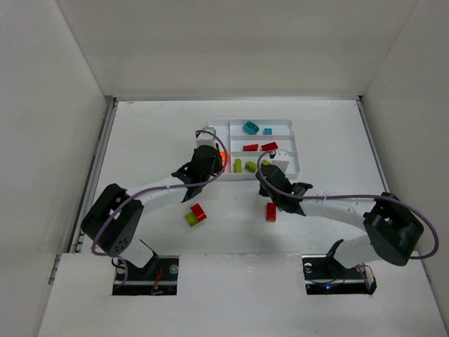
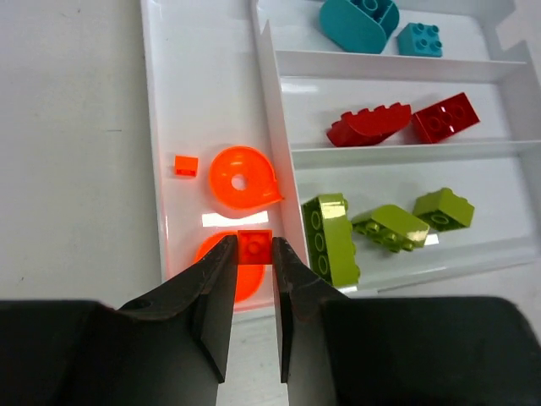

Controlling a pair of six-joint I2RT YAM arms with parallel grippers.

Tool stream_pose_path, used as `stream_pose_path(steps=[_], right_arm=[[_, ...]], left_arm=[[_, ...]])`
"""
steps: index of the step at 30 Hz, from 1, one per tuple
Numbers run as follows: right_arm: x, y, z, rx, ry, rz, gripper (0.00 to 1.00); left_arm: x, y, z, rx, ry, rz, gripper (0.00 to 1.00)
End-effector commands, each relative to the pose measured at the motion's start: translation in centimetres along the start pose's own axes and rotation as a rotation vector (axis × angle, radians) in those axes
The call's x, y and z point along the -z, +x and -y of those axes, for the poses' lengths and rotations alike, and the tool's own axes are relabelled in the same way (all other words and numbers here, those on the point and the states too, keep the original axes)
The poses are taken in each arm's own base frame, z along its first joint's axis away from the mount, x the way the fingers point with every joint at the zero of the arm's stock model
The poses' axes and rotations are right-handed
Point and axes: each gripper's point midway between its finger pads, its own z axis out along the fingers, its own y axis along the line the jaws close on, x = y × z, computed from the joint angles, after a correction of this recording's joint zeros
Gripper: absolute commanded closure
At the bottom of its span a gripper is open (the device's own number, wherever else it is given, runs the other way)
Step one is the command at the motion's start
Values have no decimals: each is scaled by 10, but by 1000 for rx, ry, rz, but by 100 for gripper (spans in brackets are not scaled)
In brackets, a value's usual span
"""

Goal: Sort the legos into containers by color

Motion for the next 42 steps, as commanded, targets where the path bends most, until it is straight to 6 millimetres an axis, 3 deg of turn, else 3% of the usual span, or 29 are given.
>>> stream_pose_path(steps=[1,5,8,14,17,21,27,32,37,39,42], right_arm=[[11,-26,-39,-35,-128,56,83],[14,-38,-71,-45,-214,63,83],[18,-45,-89,-72,-281,72,83],[18,-52,-102,-91,-315,81,82],[15,-57,-110,-95,-333,94,82],[6,-64,-133,-82,-367,92,82],[-22,-70,-163,-56,-383,81,82],[-41,-77,-172,-70,-370,77,75],[-35,-90,-173,-88,-366,106,50],[-29,-93,-163,-95,-344,124,50],[-22,-98,-124,-124,-260,166,56]], left_arm=[[-18,-23,10,19,-2,44,80],[-44,-28,-3,23,-65,47,79],[-53,-30,-10,27,-86,49,76],[-58,-33,-15,46,-97,54,66],[-44,-44,-12,67,-79,90,64],[-10,-63,-14,132,-43,156,64],[43,-59,-48,226,-37,239,62],[70,-58,-80,289,-53,324,59],[69,-53,-78,293,-33,310,56],[68,-51,-74,292,-22,305,56],[70,-51,-65,287,9,299,56]])
